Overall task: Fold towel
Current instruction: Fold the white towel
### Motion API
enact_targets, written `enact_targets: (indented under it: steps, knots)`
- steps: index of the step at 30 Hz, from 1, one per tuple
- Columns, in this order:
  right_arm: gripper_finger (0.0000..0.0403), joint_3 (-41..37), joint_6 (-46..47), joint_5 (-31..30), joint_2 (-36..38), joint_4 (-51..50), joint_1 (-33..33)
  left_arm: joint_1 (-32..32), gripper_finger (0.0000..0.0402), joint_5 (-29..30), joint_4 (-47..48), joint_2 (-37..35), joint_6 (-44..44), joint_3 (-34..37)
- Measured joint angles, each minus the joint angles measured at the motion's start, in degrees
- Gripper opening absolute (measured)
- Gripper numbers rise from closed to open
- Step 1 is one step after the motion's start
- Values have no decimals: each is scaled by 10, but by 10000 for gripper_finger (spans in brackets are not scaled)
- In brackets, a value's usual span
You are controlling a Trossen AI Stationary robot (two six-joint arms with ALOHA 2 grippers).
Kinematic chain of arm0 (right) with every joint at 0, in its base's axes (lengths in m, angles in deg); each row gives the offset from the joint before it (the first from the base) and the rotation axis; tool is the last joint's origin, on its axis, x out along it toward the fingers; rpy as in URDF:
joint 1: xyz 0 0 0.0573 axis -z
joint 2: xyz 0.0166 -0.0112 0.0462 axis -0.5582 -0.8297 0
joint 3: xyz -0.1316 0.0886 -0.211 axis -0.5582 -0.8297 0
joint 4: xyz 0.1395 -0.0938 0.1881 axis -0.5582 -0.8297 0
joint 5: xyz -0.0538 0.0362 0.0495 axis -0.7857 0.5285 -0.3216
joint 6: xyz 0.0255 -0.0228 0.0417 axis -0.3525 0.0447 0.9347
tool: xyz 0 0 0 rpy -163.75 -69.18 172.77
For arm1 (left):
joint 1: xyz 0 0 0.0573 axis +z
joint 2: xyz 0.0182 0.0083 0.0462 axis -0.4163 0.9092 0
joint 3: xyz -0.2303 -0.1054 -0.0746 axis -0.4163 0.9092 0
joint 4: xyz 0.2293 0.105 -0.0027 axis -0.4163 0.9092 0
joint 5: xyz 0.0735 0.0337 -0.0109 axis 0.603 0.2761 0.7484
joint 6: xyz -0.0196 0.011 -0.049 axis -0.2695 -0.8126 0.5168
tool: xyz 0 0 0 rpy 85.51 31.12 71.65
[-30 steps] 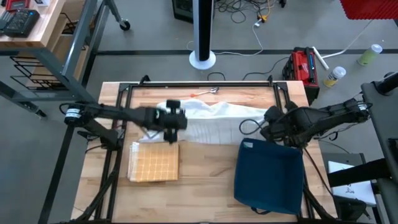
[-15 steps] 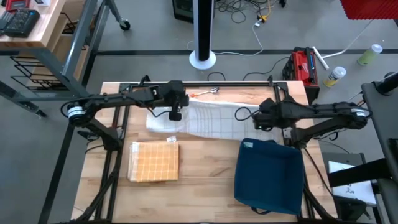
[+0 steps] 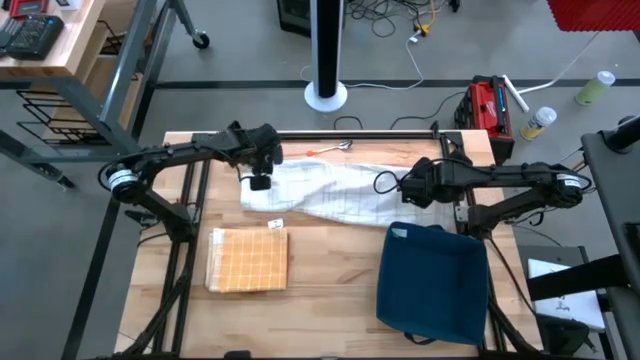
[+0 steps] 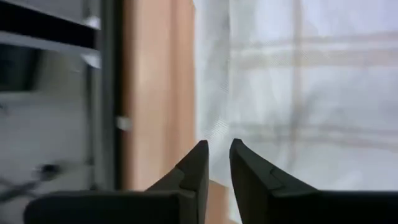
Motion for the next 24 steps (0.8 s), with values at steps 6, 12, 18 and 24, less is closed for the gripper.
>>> enact_targets:
  steps: [6,12,18,24]
  knots:
    - [0,0,-17,18,0,1,-1,63,83,-80,56,-1,34,43]
    - [0,0,-23,17,0,4,-1,105,110,-80,42,-1,36,117]
    - [0,0,-25,17,0,17,-1,122,133,-81,-63,-1,14,175]
    - [0,0,-43,17,0,29,-1,129,123,-82,-125,-4,9,203]
